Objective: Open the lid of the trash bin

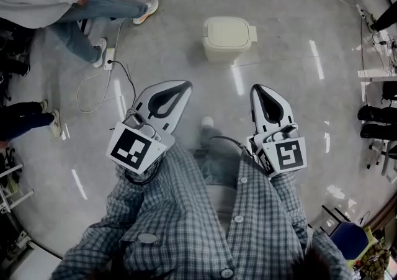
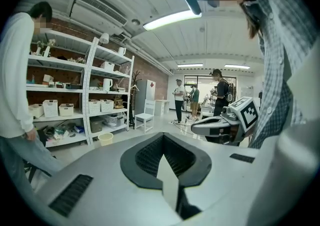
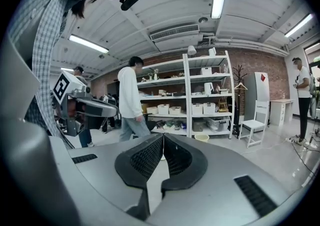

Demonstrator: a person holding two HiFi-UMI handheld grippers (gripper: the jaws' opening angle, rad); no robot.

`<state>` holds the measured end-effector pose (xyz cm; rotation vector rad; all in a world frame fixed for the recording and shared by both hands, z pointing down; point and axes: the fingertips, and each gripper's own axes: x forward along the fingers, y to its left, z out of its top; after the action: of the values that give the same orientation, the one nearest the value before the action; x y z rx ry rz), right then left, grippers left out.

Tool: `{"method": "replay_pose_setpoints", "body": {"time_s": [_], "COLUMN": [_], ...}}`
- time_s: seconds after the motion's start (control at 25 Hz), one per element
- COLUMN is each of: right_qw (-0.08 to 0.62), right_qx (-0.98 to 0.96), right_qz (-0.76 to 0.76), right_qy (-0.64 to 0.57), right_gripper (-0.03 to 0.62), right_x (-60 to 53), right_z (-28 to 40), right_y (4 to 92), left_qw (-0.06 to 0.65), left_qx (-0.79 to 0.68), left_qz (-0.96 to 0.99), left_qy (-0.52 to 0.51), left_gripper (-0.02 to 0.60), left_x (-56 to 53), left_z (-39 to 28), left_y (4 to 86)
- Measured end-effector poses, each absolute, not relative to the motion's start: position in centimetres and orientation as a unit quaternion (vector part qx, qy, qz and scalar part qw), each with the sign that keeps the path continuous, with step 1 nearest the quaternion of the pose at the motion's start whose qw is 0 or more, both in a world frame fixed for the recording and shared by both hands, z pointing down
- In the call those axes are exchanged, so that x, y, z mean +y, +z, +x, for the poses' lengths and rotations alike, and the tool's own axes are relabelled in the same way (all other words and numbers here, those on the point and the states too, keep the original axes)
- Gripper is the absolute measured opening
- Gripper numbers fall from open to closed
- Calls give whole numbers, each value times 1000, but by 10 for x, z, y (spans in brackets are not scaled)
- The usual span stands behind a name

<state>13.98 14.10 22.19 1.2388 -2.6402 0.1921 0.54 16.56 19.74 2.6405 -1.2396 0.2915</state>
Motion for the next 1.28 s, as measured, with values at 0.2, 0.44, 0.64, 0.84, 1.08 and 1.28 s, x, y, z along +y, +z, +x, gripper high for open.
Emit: {"method": "replay_pose_setpoints", "body": {"time_s": [0.2,0.44,0.64,0.84,1.08,1.28], "right_qw": [108,108,108,113,121,127], "right_qx": [-900,-898,-895,-890,-881,-874], "right_qz": [417,422,427,437,452,461], "right_qy": [67,70,65,61,68,80], "right_gripper": [20,20,20,20,20,20], "right_x": [139,136,132,117,92,68], "right_z": [136,135,131,133,132,123], "right_y": [223,226,222,223,227,236], "left_qw": [115,104,105,101,114,128], "left_qx": [-424,-421,-417,-403,-388,-373], "left_qz": [892,894,897,905,909,914], "left_qy": [102,108,103,94,98,97], "left_gripper": [6,6,6,6,6,6], "left_x": [165,160,151,132,103,75], "left_z": [4,2,-1,2,-1,-6], "left_y": [200,201,198,200,208,214]}}
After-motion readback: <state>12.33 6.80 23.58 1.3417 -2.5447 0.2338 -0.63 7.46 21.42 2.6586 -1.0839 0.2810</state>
